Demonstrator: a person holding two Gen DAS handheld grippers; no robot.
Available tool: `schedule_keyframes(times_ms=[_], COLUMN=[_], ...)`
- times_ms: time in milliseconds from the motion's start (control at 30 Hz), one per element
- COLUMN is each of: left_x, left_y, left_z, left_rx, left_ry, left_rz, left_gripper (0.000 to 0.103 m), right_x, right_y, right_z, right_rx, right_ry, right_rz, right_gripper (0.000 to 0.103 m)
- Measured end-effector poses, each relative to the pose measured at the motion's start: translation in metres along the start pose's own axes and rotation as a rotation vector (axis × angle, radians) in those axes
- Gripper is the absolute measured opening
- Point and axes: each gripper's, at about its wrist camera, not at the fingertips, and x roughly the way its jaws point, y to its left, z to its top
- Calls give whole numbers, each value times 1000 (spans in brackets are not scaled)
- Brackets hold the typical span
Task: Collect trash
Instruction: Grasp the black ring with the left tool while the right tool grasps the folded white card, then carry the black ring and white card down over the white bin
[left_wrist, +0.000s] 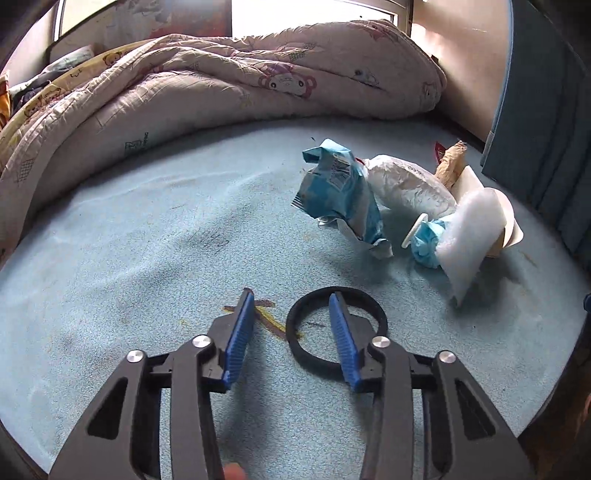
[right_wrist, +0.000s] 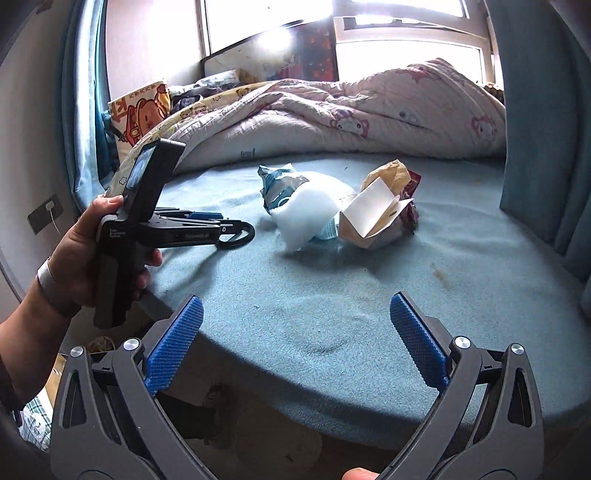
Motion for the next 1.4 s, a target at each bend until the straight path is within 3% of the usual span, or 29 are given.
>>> schedule_keyframes(times_ms=[67,133,400,700,900,1000,1033,1100,1200,1267,1400], left_x=[-3,-5,-15,-36,-37,-38,-38,-37,-36,-36,-39], left_y=[-4,-6,-1,9,15,13,13,12,10,8,8], left_z=[-2,-5,-13,-20,-21,-20,-20,-21,-24,-26,-28], left_rx=[7,-1,-18,-13,-5,2,3,1,1,6,10], left_ry=[-1,-3,-4,-38,-43,-53,-55,-56,-53,-51,-48], left_rz=[-13,-38,-78,-47,-46,-42,-45,-53,-64,-67,-68], left_gripper=[15,5,4,3,3,3,3,3,3,3,3], right_x=[5,9,29,77,92,103,114,127,134,125,103], right_y=[-3,-4,-20,-49,-83,-89,-81,-77,-76,-76,-78], right_z=[1,1,10,55,83,89,87,83,72,69,73], right_rx=[5,10,35,83,295,312,303,279,288,298,307], right_ry=[3,6,30,69,42,76,101,151,181,161,110], right_rz=[1,-1,-46,-162,-167,-209,-236,-240,-227,-208,-203], right_gripper=[98,98,98,98,98,96,93,69,44,38,38])
